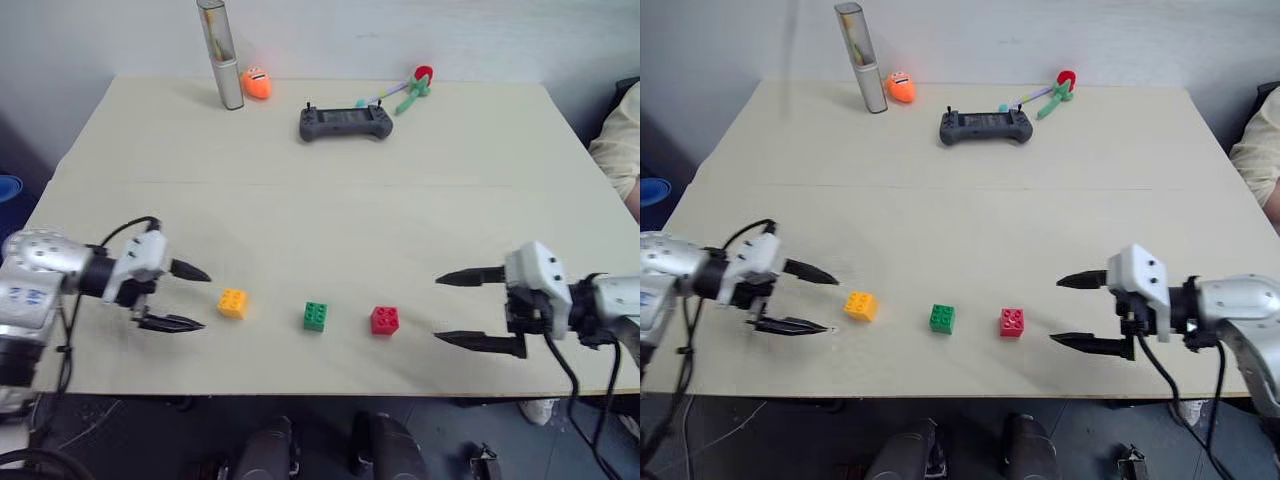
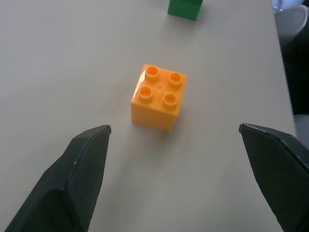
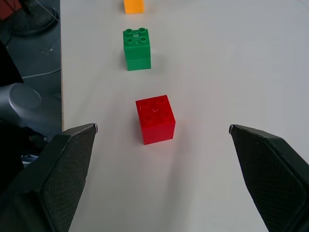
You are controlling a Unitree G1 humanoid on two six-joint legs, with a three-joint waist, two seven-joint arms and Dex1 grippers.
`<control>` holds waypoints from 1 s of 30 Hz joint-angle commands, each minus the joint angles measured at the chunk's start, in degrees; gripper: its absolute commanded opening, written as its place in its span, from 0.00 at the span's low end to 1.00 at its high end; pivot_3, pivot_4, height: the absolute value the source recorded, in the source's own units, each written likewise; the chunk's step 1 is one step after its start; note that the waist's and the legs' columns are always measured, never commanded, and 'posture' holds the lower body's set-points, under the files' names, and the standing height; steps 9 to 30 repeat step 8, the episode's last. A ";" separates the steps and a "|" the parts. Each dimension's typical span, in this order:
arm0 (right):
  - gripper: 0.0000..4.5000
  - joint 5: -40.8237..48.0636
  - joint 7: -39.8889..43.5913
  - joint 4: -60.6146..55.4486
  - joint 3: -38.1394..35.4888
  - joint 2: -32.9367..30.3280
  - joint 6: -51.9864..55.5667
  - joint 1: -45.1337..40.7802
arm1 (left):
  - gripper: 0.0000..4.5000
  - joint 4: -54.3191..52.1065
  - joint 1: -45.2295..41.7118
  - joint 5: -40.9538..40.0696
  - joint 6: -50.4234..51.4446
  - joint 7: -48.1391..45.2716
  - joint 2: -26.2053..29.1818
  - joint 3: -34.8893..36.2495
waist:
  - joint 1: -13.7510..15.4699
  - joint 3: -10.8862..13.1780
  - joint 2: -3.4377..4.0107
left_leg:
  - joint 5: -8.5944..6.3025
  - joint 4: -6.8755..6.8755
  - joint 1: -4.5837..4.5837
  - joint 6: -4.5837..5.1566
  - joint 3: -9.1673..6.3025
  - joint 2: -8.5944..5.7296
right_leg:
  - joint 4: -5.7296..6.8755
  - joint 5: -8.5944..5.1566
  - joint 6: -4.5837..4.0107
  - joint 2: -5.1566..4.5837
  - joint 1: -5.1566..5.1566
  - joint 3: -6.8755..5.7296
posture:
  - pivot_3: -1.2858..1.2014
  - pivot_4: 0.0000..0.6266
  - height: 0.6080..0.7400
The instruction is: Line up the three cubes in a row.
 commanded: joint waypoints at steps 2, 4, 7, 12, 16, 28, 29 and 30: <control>1.00 1.65 4.42 1.35 -5.42 -0.75 -3.09 3.98 | 1.00 -6.94 3.92 -6.19 6.56 0.21 4.24 9.87 | 0.18 0.00 0.00 | 0.00 0.00 0.04 0.00 -0.02 0.00 | 0.01 0.00 0.00 -0.03 0.02 0.01 | 0.52 0.24 1.00; 1.00 1.84 5.62 2.18 -6.13 -0.96 -3.53 4.94 | 1.00 -9.09 4.84 -8.46 9.77 1.13 4.55 12.20 | 0.17 0.00 0.00 | -0.01 0.00 0.03 -0.01 -0.03 0.00 | -0.01 0.00 0.00 -0.03 0.02 0.01 | 0.52 0.24 1.00; 1.00 1.11 4.65 3.65 -4.40 -0.14 -3.81 3.27 | 1.00 -11.32 6.66 -9.06 9.90 1.73 3.90 13.66 | 0.04 0.00 0.01 | -0.01 0.00 0.05 -0.02 -0.01 0.00 | 0.01 0.00 0.00 -0.03 0.02 0.05 | 0.52 0.24 1.00; 1.00 0.87 4.25 3.92 -3.75 0.18 -3.91 2.59 | 1.00 -11.78 7.58 -8.46 8.89 1.76 3.75 13.70 | 0.04 0.00 0.01 | -0.02 -0.01 0.07 -0.04 -0.01 0.00 | 0.02 0.00 0.00 -0.03 0.02 0.06 | 0.52 0.24 1.00; 1.00 0.87 4.25 3.92 -3.75 0.18 -3.91 2.59 | 1.00 -11.78 7.58 -8.46 8.89 1.76 3.75 13.70 | 0.04 0.00 0.01 | -0.02 -0.01 0.07 -0.04 -0.01 0.00 | 0.02 0.00 0.00 -0.03 0.02 0.06 | 0.52 0.24 1.00; 1.00 0.87 4.25 3.92 -3.75 0.18 -3.91 2.59 | 1.00 -11.78 7.58 -8.46 8.89 1.76 3.75 13.70 | 0.04 0.00 0.01 | -0.02 -0.01 0.07 -0.04 -0.01 0.00 | 0.02 0.00 0.00 -0.03 0.02 0.06 | 0.52 0.24 1.00; 1.00 0.87 4.25 3.92 -3.75 0.18 -3.91 2.59 | 1.00 -11.78 7.58 -8.46 8.89 1.76 3.75 13.70 | 0.04 0.00 0.01 | -0.02 -0.01 0.07 -0.04 -0.01 0.00 | 0.02 0.00 0.00 -0.03 0.02 0.06 | 0.52 0.24 1.00; 1.00 0.87 4.25 3.92 -3.75 0.18 -3.91 2.59 | 1.00 -11.78 7.58 -8.46 8.89 1.76 3.75 13.70 | 0.04 0.00 0.01 | -0.02 -0.01 0.07 -0.04 -0.01 0.00 | 0.02 0.00 0.00 -0.03 0.02 0.06 | 0.52 0.24 1.00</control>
